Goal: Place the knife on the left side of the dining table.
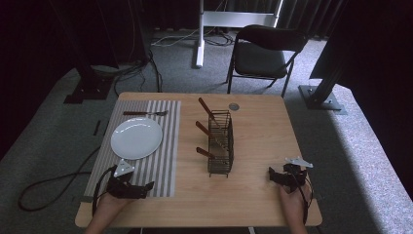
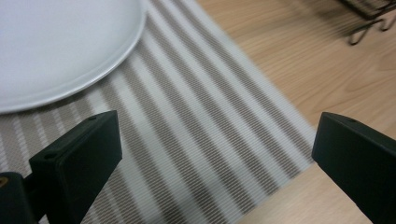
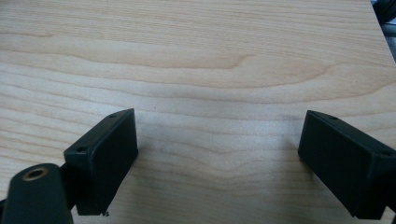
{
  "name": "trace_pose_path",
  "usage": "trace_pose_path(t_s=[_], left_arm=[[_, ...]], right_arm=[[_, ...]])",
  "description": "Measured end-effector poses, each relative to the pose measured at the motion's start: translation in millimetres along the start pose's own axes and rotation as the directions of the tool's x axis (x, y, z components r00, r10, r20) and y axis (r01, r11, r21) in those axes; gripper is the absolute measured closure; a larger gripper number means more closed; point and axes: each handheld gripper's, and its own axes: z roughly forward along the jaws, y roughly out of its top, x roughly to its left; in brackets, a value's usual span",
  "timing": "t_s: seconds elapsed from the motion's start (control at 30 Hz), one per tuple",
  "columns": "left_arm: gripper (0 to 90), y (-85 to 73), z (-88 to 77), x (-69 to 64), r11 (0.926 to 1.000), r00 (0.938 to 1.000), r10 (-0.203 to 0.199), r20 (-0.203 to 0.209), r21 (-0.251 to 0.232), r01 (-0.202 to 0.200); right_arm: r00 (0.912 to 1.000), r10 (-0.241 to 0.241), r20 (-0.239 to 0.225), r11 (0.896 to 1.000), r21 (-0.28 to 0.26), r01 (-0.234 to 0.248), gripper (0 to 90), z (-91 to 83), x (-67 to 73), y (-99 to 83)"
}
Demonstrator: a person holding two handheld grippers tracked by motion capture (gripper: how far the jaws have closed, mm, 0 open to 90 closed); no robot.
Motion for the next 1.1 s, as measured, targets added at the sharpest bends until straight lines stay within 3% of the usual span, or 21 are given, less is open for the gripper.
trace_pose_path(t_s=[0.63,1.1], left_arm=[[1.9,36.7,5.8,-28.9,0.996,0.9923,0.084,0.091,-0.04,-0.08],[1.9,61.3,12.6,-51.5,0.9884,0.9776,0.139,0.158,-0.083,-0.127]], right_arm=[[1.0,0.0,0.0,1.0,0.0,0.0,11.1,0.0,0.0,0.0],[1.0,-0.001,0.0,1.0,-0.001,0.001,11.2,0.0,-0.1,-0.1]])
